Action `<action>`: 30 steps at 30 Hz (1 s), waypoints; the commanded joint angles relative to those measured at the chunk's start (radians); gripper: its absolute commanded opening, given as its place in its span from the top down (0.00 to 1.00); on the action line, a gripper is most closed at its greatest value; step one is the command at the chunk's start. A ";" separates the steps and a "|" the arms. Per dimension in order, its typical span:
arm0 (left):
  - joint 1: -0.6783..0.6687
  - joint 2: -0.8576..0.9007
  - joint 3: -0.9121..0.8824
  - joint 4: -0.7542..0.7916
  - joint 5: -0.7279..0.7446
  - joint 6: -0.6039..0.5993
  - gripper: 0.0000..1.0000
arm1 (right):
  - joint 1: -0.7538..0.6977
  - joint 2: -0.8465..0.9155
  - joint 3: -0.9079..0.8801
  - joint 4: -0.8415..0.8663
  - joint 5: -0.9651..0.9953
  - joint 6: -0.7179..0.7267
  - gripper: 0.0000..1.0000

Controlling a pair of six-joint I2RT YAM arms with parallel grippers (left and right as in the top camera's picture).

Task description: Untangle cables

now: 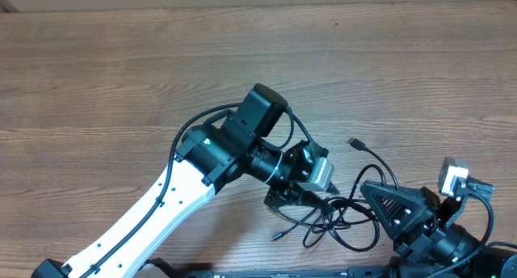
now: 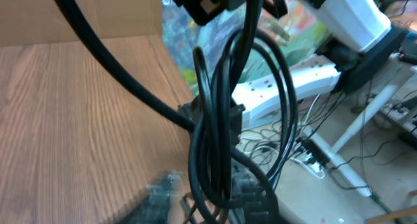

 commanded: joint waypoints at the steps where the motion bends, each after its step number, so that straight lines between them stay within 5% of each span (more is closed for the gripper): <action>1: -0.002 0.008 0.015 0.003 0.061 0.016 0.50 | -0.002 -0.004 0.014 0.010 0.000 0.000 0.96; 5: -0.021 0.008 0.015 0.004 0.056 0.016 0.36 | -0.002 -0.004 0.014 0.010 -0.001 0.000 0.96; 10: -0.035 0.008 0.015 0.013 0.016 0.016 0.51 | -0.002 -0.004 0.014 0.010 -0.002 0.000 0.96; 15: -0.035 0.008 0.015 0.026 0.016 0.016 0.80 | -0.002 -0.004 0.014 0.007 -0.001 0.000 0.96; 18: -0.035 0.008 0.015 0.026 0.027 0.016 0.83 | -0.002 -0.004 0.014 0.006 -0.002 0.000 0.96; 21: -0.035 0.008 0.015 0.026 0.036 0.016 0.74 | -0.002 -0.004 0.014 0.006 -0.004 0.000 0.96; 24: -0.035 0.008 0.015 0.026 0.046 0.016 0.96 | -0.002 -0.004 0.014 0.007 -0.003 0.000 0.96; 30: -0.035 0.008 0.015 0.033 0.047 0.016 0.96 | -0.002 -0.004 0.014 0.003 -0.004 0.000 0.96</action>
